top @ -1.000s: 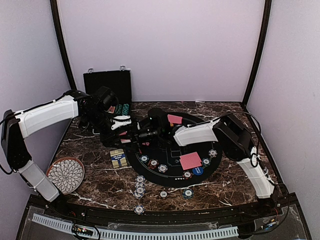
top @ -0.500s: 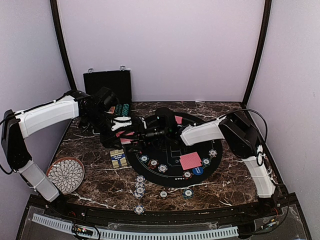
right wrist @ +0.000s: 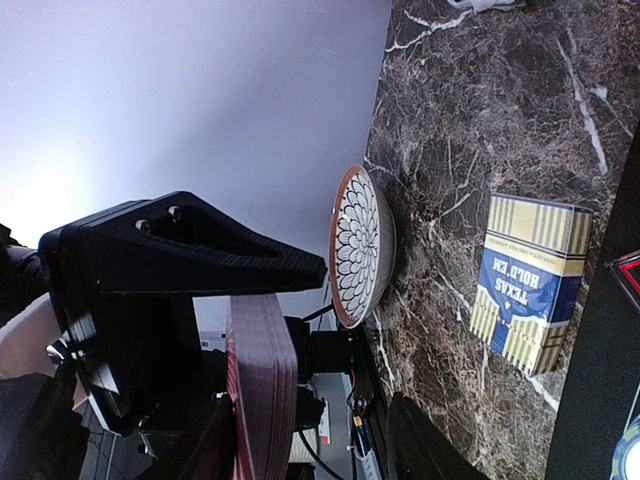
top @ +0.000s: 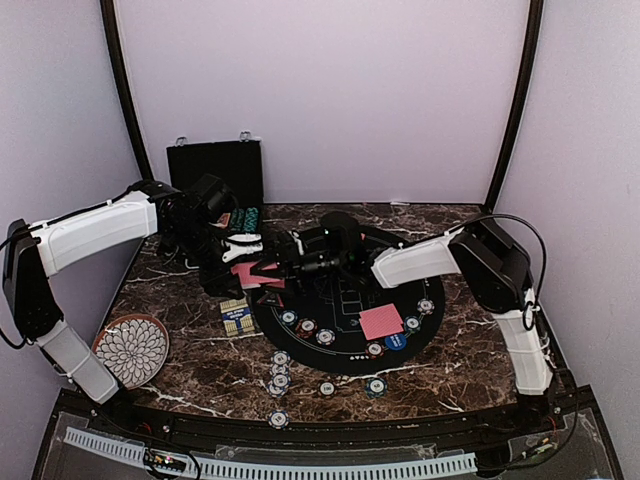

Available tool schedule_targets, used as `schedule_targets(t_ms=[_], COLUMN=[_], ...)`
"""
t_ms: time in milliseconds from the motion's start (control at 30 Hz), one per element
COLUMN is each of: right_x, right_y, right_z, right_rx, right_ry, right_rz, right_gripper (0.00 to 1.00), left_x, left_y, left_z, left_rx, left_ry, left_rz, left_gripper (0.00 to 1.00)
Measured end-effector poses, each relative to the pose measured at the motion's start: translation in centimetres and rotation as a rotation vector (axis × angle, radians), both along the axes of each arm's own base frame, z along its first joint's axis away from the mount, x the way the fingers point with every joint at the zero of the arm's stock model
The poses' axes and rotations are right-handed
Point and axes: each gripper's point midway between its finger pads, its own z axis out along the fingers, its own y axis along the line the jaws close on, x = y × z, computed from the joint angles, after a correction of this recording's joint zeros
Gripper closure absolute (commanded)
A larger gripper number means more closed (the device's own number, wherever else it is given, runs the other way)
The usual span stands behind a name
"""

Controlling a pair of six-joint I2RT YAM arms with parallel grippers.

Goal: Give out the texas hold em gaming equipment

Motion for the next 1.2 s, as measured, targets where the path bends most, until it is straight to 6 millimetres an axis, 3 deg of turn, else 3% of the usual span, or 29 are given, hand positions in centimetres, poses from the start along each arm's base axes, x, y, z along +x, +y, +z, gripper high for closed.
schedule_targets(t_ms=[467,700,967,1200], right_x=[-0.4,-0.7,-0.9,-0.9], right_y=[-1.7,-2.6,-2.7,-2.8], right_z=[1.8,3.0,3.1,2.6], right_rx=[0.020,0.033,0.034,0.017], right_ry=[0.021,0.010,0.013,0.013], right_rz=[0.001,0.004,0.014,0.020], right_gripper=[0.67,0.84,0.99,1.00], left_x=[0.0,0.1,0.1,0.1], left_y=[0.0,0.1,0.1,0.1], left_z=[0.0,0.0,0.0,0.0], left_rx=[0.001,0.003,0.005,0.006], left_ry=[-0.003,-0.004,-0.006,-0.006], left_rz=[0.000,0.001,0.002,0.002], left_gripper=[1.00,1.00,1.00,1.00])
